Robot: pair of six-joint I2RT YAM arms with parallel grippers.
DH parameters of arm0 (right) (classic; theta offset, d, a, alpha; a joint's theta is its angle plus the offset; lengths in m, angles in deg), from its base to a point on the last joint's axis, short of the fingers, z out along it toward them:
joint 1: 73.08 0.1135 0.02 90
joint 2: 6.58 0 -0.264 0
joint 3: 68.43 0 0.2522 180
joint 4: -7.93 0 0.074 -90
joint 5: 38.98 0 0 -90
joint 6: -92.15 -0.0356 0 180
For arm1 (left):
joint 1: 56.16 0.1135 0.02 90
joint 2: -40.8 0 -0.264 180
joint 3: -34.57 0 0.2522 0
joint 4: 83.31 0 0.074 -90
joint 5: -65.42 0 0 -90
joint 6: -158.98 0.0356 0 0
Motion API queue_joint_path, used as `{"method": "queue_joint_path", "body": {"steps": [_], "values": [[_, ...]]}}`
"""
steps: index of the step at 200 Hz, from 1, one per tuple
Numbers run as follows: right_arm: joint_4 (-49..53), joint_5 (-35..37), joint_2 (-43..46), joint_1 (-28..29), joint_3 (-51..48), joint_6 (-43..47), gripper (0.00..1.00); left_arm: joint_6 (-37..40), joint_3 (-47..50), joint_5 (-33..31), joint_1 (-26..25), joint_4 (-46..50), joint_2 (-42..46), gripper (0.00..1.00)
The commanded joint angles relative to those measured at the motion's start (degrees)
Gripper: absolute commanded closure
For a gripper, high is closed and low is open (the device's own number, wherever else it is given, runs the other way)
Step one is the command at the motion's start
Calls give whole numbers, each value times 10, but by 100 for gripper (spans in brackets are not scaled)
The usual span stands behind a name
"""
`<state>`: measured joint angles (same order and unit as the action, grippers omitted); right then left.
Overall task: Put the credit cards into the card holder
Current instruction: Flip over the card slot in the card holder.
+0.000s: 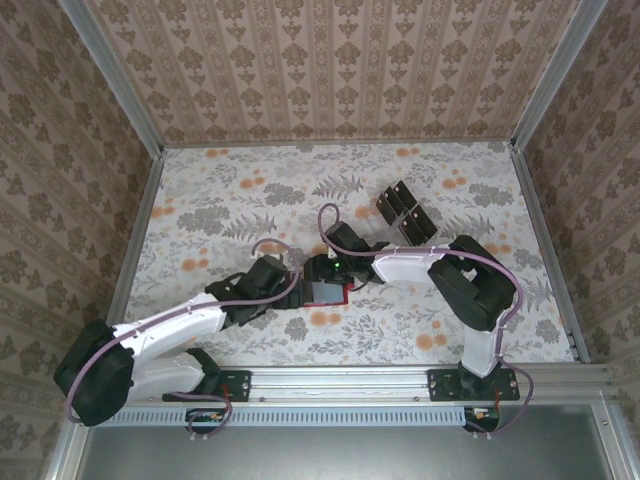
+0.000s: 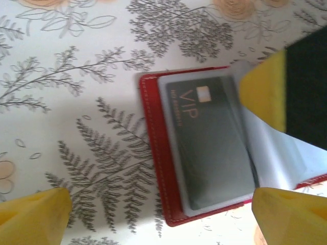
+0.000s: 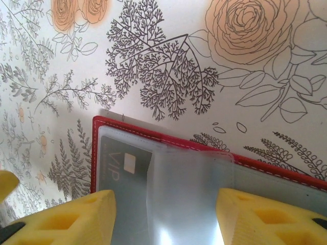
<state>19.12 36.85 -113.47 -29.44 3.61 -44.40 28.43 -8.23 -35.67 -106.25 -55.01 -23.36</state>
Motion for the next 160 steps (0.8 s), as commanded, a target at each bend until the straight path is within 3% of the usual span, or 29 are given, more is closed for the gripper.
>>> {"method": "queue_joint_path", "body": {"steps": [1,62,160], "values": [[19,-7,-16,1,-23,-17,42,-19,4,-35,-22,-41,3,0],[13,-8,-16,0,-28,-26,42,-7,-33,-54,-54,-75,-69,0],[12,-9,-11,0,-32,-28,42,6,-62,-82,-60,-105,-159,0]]}}
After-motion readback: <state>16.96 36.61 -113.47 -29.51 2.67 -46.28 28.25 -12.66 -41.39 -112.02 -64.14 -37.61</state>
